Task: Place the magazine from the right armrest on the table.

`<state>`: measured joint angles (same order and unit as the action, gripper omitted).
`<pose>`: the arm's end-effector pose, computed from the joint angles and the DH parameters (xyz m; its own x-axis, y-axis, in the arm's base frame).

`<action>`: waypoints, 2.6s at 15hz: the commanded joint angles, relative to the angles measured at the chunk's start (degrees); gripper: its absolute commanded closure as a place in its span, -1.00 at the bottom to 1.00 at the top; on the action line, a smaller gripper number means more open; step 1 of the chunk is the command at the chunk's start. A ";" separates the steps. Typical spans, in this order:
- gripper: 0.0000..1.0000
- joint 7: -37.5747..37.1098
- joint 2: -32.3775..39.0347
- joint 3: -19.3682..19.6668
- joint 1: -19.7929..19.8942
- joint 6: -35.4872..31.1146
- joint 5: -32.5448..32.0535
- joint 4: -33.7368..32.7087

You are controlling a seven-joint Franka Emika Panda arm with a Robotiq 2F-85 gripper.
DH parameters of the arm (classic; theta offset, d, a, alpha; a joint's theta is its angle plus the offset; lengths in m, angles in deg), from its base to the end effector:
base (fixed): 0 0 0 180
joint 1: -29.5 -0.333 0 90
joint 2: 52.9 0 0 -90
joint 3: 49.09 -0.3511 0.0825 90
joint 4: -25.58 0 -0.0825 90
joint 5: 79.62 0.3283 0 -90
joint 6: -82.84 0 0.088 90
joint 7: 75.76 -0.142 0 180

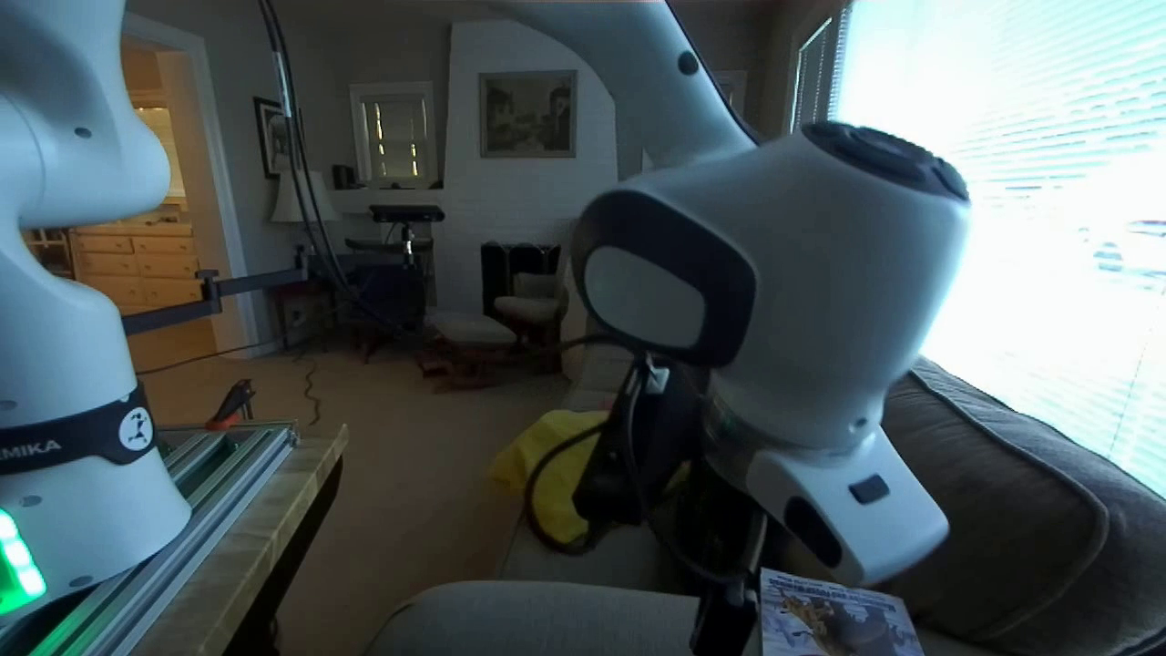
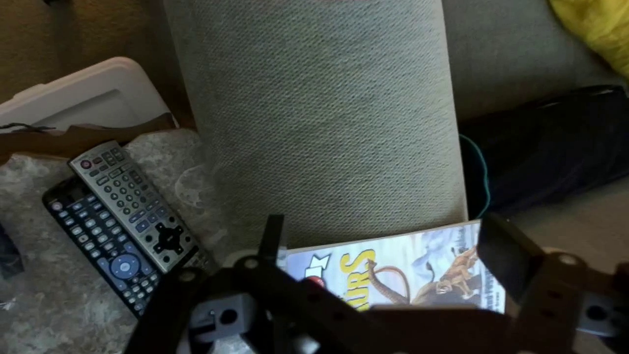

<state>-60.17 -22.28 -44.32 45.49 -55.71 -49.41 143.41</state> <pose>0.5266 -0.1835 0.2039 0.8740 -0.4657 -0.1390 -0.4858 -0.8298 -0.2745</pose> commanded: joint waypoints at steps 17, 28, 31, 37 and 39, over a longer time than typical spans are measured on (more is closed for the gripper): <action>-1.00 4.57 15.03 -6.79 9.78 -3.77 1.55 -15.33; -1.00 33.29 23.70 -20.27 26.14 1.15 2.84 -22.99; -1.00 39.61 26.41 -22.33 28.58 4.98 3.35 -24.68; -1.00 39.91 30.52 -21.10 28.64 8.48 4.06 -28.06; -1.00 38.57 32.11 -21.12 28.58 7.57 5.84 -29.73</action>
<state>-21.29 6.61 -65.38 73.84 -49.06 -47.04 117.75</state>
